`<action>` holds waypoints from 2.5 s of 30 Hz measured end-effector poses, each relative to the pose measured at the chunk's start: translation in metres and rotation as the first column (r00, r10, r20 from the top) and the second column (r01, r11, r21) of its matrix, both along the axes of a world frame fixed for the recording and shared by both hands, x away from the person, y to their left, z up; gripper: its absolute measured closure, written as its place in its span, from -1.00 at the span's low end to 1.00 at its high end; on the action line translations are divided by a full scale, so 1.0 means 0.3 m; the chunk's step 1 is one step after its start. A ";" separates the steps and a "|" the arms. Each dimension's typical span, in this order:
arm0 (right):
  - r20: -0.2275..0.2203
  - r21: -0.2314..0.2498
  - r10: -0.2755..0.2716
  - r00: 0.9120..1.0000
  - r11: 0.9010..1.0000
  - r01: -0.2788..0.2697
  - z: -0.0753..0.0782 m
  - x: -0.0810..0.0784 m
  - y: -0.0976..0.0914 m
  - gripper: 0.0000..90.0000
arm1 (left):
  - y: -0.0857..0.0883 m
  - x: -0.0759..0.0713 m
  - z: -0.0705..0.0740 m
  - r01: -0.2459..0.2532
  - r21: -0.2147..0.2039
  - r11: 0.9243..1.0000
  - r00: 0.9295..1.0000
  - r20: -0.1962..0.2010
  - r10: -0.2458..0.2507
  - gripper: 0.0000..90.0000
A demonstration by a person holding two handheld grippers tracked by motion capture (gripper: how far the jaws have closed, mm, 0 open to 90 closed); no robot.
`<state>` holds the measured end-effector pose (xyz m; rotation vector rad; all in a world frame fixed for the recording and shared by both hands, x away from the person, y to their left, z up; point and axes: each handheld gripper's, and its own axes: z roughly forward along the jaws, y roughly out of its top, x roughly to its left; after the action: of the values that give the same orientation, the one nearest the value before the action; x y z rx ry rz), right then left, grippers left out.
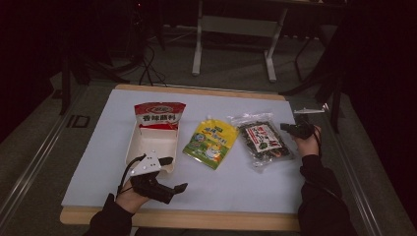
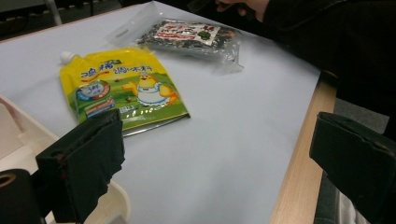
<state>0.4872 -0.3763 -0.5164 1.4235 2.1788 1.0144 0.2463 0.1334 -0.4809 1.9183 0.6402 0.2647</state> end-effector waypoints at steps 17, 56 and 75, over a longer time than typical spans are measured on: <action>-0.063 -0.042 -0.038 0.997 0.998 0.035 -0.078 0.059 0.025 1.00 | 0.001 -0.001 -0.016 0.002 0.010 1.000 1.000 -0.008 -0.002 -0.90; -0.079 0.038 0.165 0.983 0.986 -0.162 -0.092 -0.162 0.187 1.00 | -0.050 -0.011 -0.012 0.044 0.016 0.999 0.999 -0.004 -0.044 -0.89; -0.018 0.035 0.236 0.972 0.971 -0.236 -0.028 -0.296 0.228 1.00 | -0.166 0.031 -0.011 0.071 0.011 0.997 0.997 -0.034 -0.070 -0.87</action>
<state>0.3983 -0.3079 -0.5247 1.2137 2.4008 1.1236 0.2557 0.0835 -0.4842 1.9563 0.5932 0.1921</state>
